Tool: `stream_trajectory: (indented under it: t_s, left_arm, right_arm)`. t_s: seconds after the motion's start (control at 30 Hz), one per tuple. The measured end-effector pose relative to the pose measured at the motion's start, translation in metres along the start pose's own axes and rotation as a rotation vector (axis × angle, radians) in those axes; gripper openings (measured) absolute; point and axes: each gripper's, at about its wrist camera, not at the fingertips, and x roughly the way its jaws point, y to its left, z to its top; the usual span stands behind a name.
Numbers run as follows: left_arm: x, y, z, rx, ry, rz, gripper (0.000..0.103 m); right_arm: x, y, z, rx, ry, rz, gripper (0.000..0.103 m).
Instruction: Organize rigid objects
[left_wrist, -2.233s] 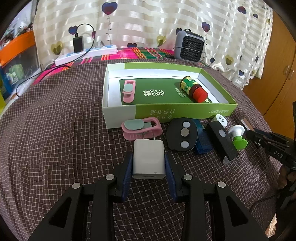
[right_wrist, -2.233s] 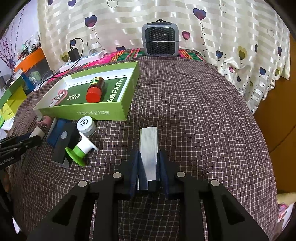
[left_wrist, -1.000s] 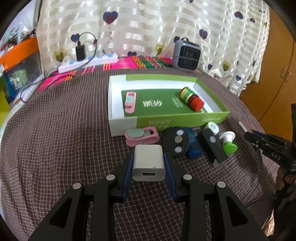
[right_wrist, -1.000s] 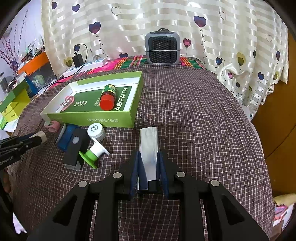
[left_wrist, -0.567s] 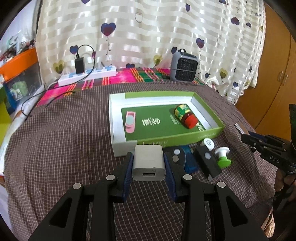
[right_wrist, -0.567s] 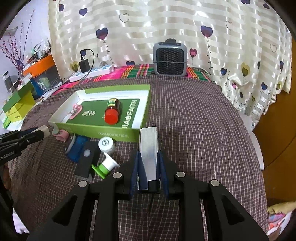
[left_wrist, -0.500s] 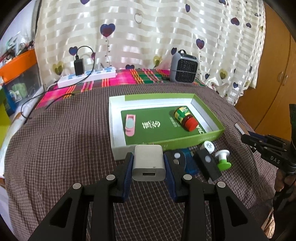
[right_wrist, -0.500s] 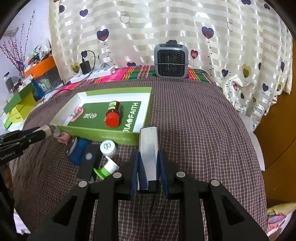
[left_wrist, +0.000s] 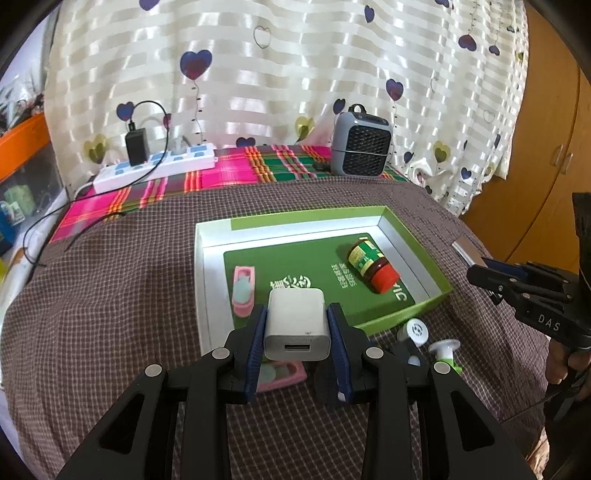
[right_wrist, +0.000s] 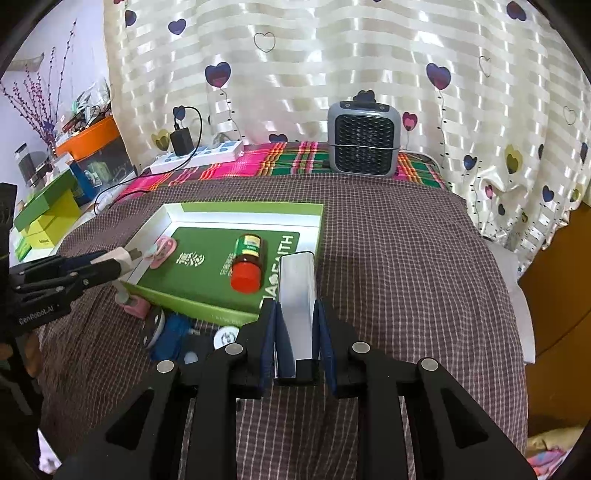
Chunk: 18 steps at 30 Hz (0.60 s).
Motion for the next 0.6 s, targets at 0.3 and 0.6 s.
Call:
stream_trajectory:
  t_s: [0.3,0.6]
  left_arm:
    - [0.028,0.002,0.016,0.001,0.022,-0.002,0.032]
    - [0.057,0.006,0.028,-0.005,0.048,-0.004,0.032]
  right_arm:
    - [0.026,0.003,0.027,0.001,0.025,0.020,0.024]
    - [0.062,0.006,0.046,-0.003,0.079,0.027,0.024]
